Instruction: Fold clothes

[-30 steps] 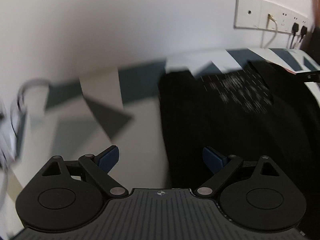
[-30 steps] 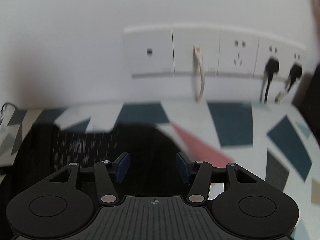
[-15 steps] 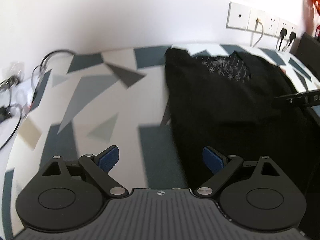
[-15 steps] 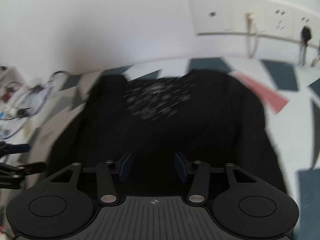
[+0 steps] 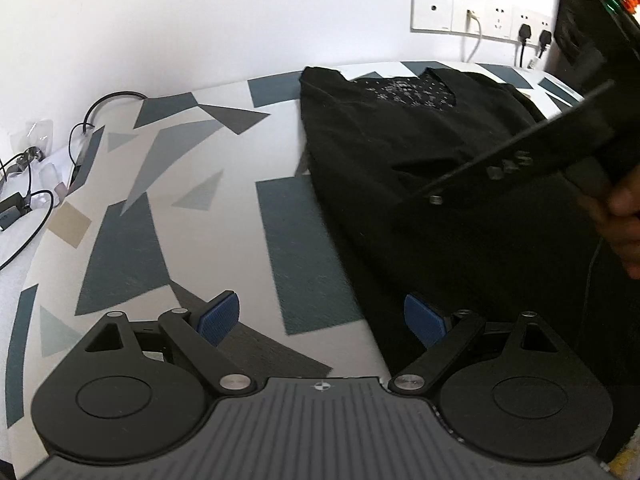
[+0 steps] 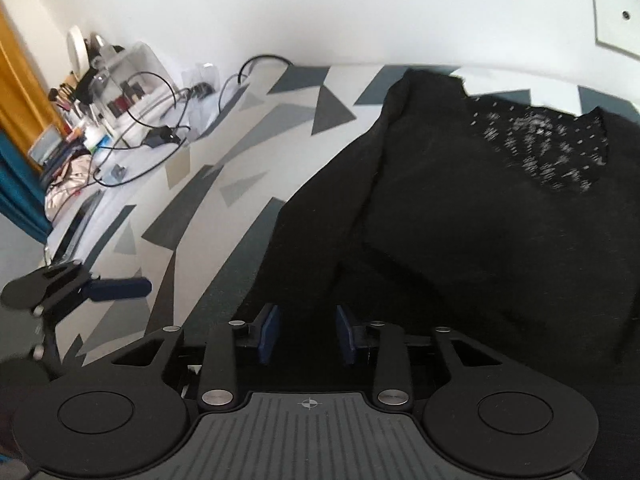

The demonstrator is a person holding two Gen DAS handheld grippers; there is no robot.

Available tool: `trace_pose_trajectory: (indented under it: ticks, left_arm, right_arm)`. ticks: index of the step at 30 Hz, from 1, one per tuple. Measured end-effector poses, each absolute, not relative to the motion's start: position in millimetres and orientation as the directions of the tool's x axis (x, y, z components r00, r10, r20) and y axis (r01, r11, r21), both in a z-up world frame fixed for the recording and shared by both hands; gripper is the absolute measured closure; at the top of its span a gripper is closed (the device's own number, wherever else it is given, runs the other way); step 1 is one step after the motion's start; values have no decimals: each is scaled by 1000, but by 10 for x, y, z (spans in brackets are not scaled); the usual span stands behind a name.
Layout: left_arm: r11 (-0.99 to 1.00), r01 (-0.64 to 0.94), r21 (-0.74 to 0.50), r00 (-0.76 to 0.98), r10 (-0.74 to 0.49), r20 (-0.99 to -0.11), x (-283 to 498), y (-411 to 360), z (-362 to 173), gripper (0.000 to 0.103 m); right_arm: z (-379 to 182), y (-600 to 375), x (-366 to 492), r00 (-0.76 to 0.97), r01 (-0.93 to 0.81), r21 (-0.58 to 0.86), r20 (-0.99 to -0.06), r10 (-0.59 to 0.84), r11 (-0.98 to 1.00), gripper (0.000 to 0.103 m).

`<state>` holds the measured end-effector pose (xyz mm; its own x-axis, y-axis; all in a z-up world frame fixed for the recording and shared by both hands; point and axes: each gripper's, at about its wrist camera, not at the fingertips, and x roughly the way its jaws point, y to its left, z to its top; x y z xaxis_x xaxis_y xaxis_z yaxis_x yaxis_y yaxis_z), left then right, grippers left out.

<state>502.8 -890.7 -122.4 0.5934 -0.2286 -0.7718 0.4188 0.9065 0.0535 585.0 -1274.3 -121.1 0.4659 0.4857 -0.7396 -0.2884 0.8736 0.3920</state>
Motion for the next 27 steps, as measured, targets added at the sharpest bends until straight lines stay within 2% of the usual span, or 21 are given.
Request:
trace_pose_trajectory:
  ticks: [1, 4, 9, 11, 13, 16, 19, 20, 25, 27]
  left_arm:
    - [908, 415, 51, 591, -227, -774, 5027, -8902, -1236, 11]
    - [919, 393, 32, 593, -227, -772, 5020, -8840, -1241, 11]
    - [925, 379, 30, 613, -227, -757, 4980, -8752, -1216, 11]
    - [923, 384, 17, 601, -236, -764, 4986, -8747, -1232, 11]
    - [919, 393, 13, 588, -241, -772, 4995, -8758, -1254, 11]
    - [913, 408, 22, 586, -243, -773, 4983, -8763, -1270, 11]
    - [914, 406, 14, 576, -243, -781, 4997, -8724, -1295, 11]
    - [914, 407, 10, 570, -245, -784, 5004, -8711, -1306, 11]
    - [887, 462, 30, 558, -264, -787, 4964, -8729, -1286, 11]
    - [883, 468, 38, 558, -262, -787, 4960, -8717, -1273, 11]
  right_arm:
    - [-1216, -12701, 5860, 464, -287, 389, -743, 483, 875, 76]
    - [-1194, -12641, 5858, 470, -318, 361, -743, 476, 877, 100]
    - [-962, -12781, 5883, 651, -242, 268, -668, 361, 933, 103]
    - [-865, -12907, 5920, 737, -161, 228, -619, 271, 960, 103]
    - [-838, -13051, 6006, 758, -79, 219, -620, 201, 972, 102]
    - [-897, -13199, 6090, 658, -83, 359, -681, 322, 930, 96]
    - [-972, -13071, 5913, 551, -204, 408, -704, 449, 890, 76]
    - [-1015, -12999, 5837, 513, -241, 411, -715, 475, 879, 73]
    - [-1244, -12467, 5507, 366, -370, 359, -791, 490, 857, 73]
    - [-1228, -12382, 5419, 373, -393, 353, -783, 498, 849, 81]
